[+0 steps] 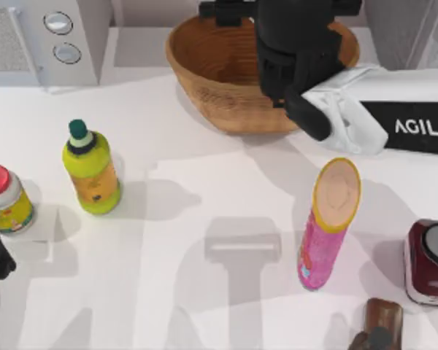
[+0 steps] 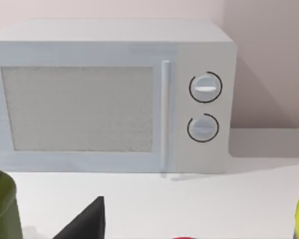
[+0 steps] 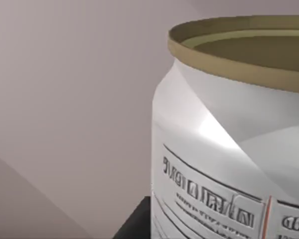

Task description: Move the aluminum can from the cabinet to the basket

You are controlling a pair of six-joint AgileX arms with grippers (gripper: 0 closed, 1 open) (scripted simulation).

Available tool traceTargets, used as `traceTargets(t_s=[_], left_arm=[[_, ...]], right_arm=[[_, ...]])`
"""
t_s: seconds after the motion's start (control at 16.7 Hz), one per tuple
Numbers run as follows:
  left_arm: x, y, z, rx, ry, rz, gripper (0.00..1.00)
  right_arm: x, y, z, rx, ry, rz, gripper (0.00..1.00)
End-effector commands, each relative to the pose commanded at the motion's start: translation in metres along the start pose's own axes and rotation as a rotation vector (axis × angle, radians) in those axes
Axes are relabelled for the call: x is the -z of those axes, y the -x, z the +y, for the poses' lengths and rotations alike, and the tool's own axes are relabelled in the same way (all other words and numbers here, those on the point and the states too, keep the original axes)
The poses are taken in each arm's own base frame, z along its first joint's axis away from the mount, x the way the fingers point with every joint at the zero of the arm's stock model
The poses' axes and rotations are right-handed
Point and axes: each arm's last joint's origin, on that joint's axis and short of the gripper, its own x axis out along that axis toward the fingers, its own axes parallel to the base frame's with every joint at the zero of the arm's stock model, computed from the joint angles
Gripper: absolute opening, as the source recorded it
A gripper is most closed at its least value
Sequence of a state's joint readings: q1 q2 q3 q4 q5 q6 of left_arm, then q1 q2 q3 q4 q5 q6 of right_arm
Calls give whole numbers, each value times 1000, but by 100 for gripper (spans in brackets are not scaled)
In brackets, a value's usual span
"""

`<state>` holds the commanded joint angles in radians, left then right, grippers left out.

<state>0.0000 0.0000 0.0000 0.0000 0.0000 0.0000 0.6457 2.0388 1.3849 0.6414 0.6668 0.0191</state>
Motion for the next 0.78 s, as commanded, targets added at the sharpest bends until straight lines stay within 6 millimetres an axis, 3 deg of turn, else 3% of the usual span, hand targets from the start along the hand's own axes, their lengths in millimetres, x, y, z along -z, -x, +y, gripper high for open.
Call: traceTargets(t_s=[0.36, 0.78], left_arm=[[0, 0, 0, 0, 0, 0, 100], [0, 0, 0, 0, 0, 0, 100]], right_arm=[[6, -2, -1, 1, 6, 11, 0], [11, -23, 1, 0, 0, 0, 0]])
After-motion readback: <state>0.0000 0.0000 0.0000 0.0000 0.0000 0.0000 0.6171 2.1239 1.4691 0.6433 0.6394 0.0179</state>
